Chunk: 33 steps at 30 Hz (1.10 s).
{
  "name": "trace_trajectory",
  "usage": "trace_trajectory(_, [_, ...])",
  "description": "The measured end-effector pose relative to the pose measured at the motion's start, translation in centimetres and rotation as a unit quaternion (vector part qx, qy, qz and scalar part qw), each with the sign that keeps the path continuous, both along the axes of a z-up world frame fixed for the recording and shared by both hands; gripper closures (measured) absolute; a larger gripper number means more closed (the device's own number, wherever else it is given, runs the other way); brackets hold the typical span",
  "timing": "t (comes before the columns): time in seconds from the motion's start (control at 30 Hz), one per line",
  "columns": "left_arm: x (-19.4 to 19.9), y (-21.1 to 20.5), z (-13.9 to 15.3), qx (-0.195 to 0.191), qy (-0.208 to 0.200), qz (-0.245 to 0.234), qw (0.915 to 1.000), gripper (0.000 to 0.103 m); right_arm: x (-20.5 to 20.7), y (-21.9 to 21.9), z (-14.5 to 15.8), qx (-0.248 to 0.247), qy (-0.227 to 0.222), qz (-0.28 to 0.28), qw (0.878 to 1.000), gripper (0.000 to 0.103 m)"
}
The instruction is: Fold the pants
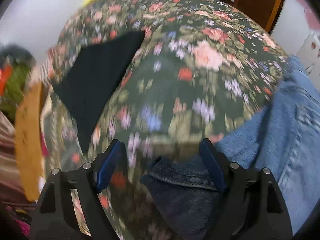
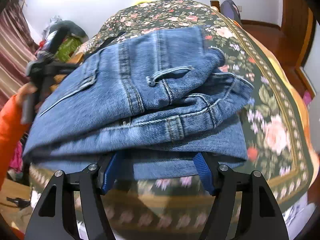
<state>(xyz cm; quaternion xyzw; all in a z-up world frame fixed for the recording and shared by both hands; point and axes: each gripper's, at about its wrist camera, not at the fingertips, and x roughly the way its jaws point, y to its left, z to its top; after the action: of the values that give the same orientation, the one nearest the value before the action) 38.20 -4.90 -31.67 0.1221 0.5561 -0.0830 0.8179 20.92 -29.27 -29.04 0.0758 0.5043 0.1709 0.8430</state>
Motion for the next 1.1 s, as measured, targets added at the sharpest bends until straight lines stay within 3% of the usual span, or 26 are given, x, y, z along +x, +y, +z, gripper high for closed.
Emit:
trace_trajectory(0.1, [-3.6, 1.8, 0.8, -0.001, -0.015, 0.0, 0.9999, 0.022, 1.8, 0.4, -0.1, 0.004, -0.003, 0.012, 1.0, 0.037])
trace_trajectory(0.23, [-9.0, 4.3, 1.7, 0.005, -0.023, 0.04, 0.9989, 0.022, 4.4, 2.4, 0.3, 0.0, -0.017, 0.044, 0.999, 0.046])
trace_trajectory(0.47, [-15.7, 4.9, 2.2, -0.055, -0.034, 0.085, 0.9943, 0.022, 6.8, 2.6, 1.6, -0.031, -0.052, 0.028, 0.998, 0.046])
trace_trajectory(0.6, [-16.1, 4.3, 4.3, -0.046, -0.07, 0.08, 0.9933, 0.023, 5.0, 0.1, 3.8, -0.036, -0.072, 0.013, 0.997, 0.046])
trace_trajectory(0.77, [-15.0, 4.6, 8.4, -0.087, -0.119, 0.074, 0.9862, 0.023, 2.9, -0.4, 7.0, -0.018, -0.093, 0.02, 0.995, 0.046])
trace_trajectory(0.9, [-14.9, 2.6, 8.7, -0.097, -0.117, 0.043, 0.9874, 0.023, 1.0, 1.7, 7.3, 0.02, -0.088, 0.047, 0.995, 0.046])
trace_trajectory(1.0, [-15.4, 1.5, 7.4, -0.095, -0.1, 0.023, 0.9901, 0.023, 0.6, 3.4, 6.2, 0.038, -0.069, 0.068, 0.995, 0.055])
trace_trajectory(1.1, [-16.1, 0.2, 5.4, -0.083, -0.079, 0.011, 0.9934, 0.034, 0.3, 5.4, 4.8, 0.032, -0.05, 0.096, 0.994, 0.086])
